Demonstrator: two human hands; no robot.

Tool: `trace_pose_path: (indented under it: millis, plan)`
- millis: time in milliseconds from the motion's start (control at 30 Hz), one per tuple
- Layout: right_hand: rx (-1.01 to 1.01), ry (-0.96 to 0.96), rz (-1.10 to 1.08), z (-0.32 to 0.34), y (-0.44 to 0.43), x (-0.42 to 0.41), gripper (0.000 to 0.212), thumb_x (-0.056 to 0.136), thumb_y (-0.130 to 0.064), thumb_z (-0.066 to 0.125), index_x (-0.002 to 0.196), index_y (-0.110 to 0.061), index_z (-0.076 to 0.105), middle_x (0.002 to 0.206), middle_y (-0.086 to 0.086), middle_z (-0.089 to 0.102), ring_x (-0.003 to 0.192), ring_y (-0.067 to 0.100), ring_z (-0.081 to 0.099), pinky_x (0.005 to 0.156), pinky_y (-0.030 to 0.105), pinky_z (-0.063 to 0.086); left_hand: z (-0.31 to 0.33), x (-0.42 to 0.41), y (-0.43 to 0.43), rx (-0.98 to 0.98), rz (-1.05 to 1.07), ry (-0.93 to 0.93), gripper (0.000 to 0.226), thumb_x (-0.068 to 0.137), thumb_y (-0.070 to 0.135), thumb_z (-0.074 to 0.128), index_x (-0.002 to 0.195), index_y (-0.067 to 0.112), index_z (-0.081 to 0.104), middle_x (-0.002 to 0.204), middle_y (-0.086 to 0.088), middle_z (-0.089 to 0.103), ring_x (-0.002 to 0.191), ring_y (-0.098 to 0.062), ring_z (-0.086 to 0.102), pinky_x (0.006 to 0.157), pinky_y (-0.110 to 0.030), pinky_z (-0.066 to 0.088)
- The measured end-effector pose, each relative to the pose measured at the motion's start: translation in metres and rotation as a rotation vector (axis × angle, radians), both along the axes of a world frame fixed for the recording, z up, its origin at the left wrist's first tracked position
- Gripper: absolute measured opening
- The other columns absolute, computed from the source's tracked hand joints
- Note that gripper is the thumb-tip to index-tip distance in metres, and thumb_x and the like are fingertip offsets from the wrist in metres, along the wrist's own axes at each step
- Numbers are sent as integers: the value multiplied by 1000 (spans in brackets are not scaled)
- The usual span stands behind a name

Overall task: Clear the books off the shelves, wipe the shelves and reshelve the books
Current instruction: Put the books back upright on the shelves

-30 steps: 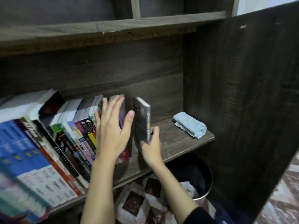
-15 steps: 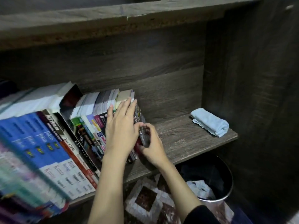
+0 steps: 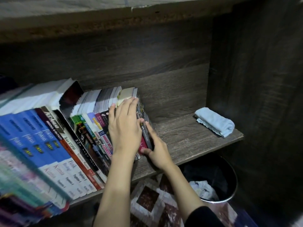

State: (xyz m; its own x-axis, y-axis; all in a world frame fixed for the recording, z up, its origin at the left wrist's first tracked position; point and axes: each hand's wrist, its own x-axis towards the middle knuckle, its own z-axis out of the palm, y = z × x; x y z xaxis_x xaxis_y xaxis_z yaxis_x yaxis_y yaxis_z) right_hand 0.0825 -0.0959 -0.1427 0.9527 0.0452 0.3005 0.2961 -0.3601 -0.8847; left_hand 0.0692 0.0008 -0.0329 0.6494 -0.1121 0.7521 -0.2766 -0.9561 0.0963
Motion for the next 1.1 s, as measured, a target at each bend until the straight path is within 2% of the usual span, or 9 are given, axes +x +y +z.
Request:
trace_pose_path:
  millis: [133,267,333,433,500,633,800,933,1100]
  plan:
    - [-38,7,-14,-2,-1,3,104,78,6,68,144,-36,0,154,-4,31,142,13,28,115,20,20,-2,2,-2,-6,10,-16,61,72,15,76,129,11,55,129,-3,58,122,-22,52,111,-33,8]
    - [-58,23,-5,-2,-1,3,104,79,7,66,144,-36,-3,154,-8,29,141,12,29,111,15,21,-4,4,-3,-25,13,-54,60,71,15,77,127,11,57,127,-3,59,119,-23,54,112,-30,7]
    - [-47,36,-6,-1,-2,2,103,79,4,68,147,-35,2,152,-7,33,139,11,32,111,16,23,-6,5,-5,-40,22,-72,61,70,13,77,127,10,56,126,-3,59,119,-23,53,112,-27,3]
    - [26,96,27,-1,-9,5,98,74,2,73,148,-37,23,144,-13,39,131,2,35,108,10,26,-9,5,-7,-51,43,-87,63,68,11,77,127,10,56,126,-3,58,119,-24,53,113,-25,-1]
    - [119,134,58,-3,-13,10,95,71,9,72,139,-45,33,145,-9,43,130,4,41,111,19,30,-10,5,-7,-51,46,-104,64,68,10,78,128,10,55,126,-4,58,119,-25,52,113,-25,-2]
    - [119,159,33,-5,-12,12,93,71,9,73,140,-41,36,147,-7,41,135,7,37,116,27,27,-11,8,-8,-42,52,-117,65,67,9,78,128,10,55,126,-4,58,119,-25,52,112,-27,-1]
    - [29,162,32,-1,-16,8,88,75,4,70,145,-33,33,144,-14,37,132,-2,30,110,11,22,-14,8,-9,-36,62,-110,67,67,10,78,129,11,54,127,-4,57,121,-23,50,112,-30,4]
    - [99,180,11,0,-14,6,89,71,1,72,138,-43,36,144,-8,46,130,3,42,113,23,31,-17,10,-9,-38,74,-125,69,66,10,79,130,12,53,128,-3,56,123,-19,44,113,-28,0]
    - [-46,94,-39,5,-11,0,83,79,-3,73,148,-18,31,148,1,39,129,-2,29,99,-2,17,-18,11,-9,-17,81,-113,70,68,12,78,132,12,50,131,-3,54,125,-22,46,113,-29,-1]
